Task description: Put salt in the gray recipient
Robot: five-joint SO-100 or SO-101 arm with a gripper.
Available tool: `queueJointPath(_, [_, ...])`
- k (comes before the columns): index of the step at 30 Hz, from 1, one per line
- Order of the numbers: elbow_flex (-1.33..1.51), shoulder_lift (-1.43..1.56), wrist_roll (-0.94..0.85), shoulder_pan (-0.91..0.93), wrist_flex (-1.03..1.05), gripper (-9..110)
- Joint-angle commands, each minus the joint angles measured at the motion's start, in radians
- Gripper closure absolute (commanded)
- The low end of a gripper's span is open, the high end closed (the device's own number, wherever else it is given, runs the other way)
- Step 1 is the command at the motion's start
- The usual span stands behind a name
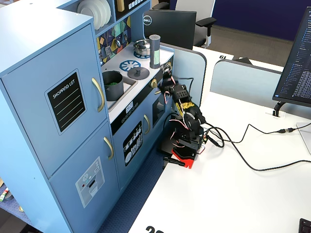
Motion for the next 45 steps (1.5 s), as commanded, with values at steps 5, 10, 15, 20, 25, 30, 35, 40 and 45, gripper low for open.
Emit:
queueJointPath(5, [-0.114, -0.207, 0.009, 0.104, -0.606, 68])
queueJointPath(10, [-0.173, -0.330, 0.041, 0.107, -0.707, 54])
queueJointPath(15, [-0.293, -0.465, 0.054, 0.101, -0.729, 47])
queueJointPath(20, [-0.449, -0.634, 0.072, 0.094, -0.732, 46])
queueJointPath(25, [-0.617, -0.805, 0.075, 0.092, -0.710, 47])
queueJointPath(30, [-0.785, -0.965, 0.075, 0.086, -0.701, 49])
queueJointPath(35, [-0.939, -1.112, 0.067, 0.071, -0.689, 52])
queueJointPath(40, [-1.138, -1.272, 0.057, 0.038, -0.658, 58])
queueJointPath(45, [-1.289, -1.342, 0.078, 0.009, -0.615, 102])
